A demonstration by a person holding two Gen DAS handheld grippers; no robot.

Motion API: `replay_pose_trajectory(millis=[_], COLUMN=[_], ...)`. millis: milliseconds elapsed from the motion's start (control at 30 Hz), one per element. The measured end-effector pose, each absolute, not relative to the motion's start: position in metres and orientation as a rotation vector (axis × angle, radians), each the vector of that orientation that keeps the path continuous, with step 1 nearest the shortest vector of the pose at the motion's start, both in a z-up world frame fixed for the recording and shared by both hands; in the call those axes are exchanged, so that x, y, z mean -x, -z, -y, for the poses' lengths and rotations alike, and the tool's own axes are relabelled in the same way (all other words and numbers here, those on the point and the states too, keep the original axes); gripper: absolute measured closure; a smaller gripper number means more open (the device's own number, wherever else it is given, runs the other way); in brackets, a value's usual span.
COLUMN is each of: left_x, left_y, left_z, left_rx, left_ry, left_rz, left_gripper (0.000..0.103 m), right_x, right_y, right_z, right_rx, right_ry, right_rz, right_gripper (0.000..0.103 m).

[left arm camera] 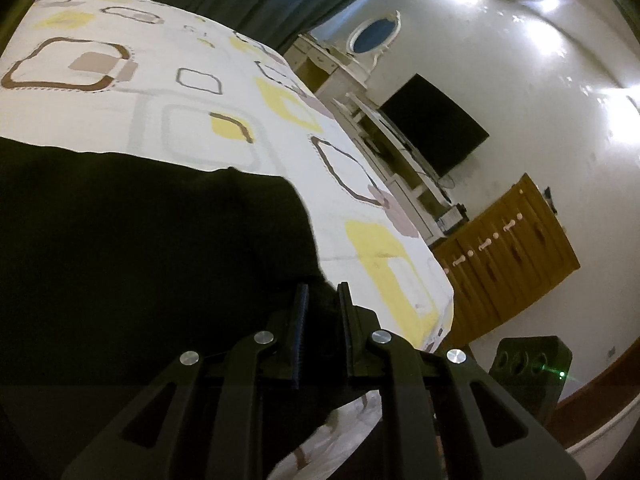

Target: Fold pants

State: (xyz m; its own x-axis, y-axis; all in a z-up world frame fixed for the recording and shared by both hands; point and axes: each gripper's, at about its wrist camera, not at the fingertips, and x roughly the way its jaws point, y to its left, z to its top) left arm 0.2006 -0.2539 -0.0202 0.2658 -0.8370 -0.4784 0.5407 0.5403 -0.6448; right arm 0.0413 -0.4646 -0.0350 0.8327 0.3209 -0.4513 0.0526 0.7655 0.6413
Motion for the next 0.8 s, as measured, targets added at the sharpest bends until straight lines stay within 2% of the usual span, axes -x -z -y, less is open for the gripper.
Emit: replay_pose_trajectory(millis=[67,167,233,400,433,467,500,533,567,633,733,800], left_x=[-0.198,-0.188,-0.186,-0.182,-0.182,-0.184,-0.186,-0.188,-0.191,-0.196,-0.206,-0.211], left_y=[0.02,0.018,0.019,-0.002,-0.005,-0.012,-0.015,-0.018,-0.019,-0.019,-0.016,-0.013], left_z=[0.26,0.271,0.27,0.246,0.241,0.232,0.226,0.217,0.206,0.188,0.155,0.135], left_rx=[0.399,0.324,0.331,0.336,0.327,0.301,0.286,0.271,0.264,0.244,0.227,0.226], left_ry=[1.0,0.984,0.977,0.957,0.949,0.922,0.906,0.886,0.862,0.825,0.751,0.716], left_rz=[-0.898,-0.879,-0.892,-0.828,-0.811,-0.783,-0.772,-0.763,-0.753,-0.746,-0.745,-0.745], left_gripper=[0.1,0.1,0.1,0.099,0.095,0.081,0.072,0.054,0.047,0.044,0.032,0.031], right_x=[-0.04,-0.037,-0.036,-0.045,-0.052,-0.056,-0.063,-0.074,-0.089,-0.108,-0.131,-0.142], right_y=[0.036,0.035,0.034,0.023,0.02,0.019,0.019,0.021,0.026,0.031,0.04,0.045], right_z=[0.47,0.476,0.479,0.482,0.483,0.482,0.483,0.484,0.486,0.485,0.479,0.476], right_rx=[-0.698,-0.706,-0.709,-0.734,-0.741,-0.756,-0.779,-0.812,-0.854,-0.883,-0.883,-0.883], right_ry=[-0.145,-0.139,-0.135,-0.203,-0.239,-0.272,-0.307,-0.352,-0.393,-0.441,-0.448,-0.44], right_rz=[-0.573,-0.561,-0.555,-0.537,-0.537,-0.543,-0.556,-0.581,-0.624,-0.691,-0.798,-0.853], right_gripper=[0.045,0.044,0.039,0.039,0.039,0.039,0.039,0.039,0.039,0.039,0.039,0.039])
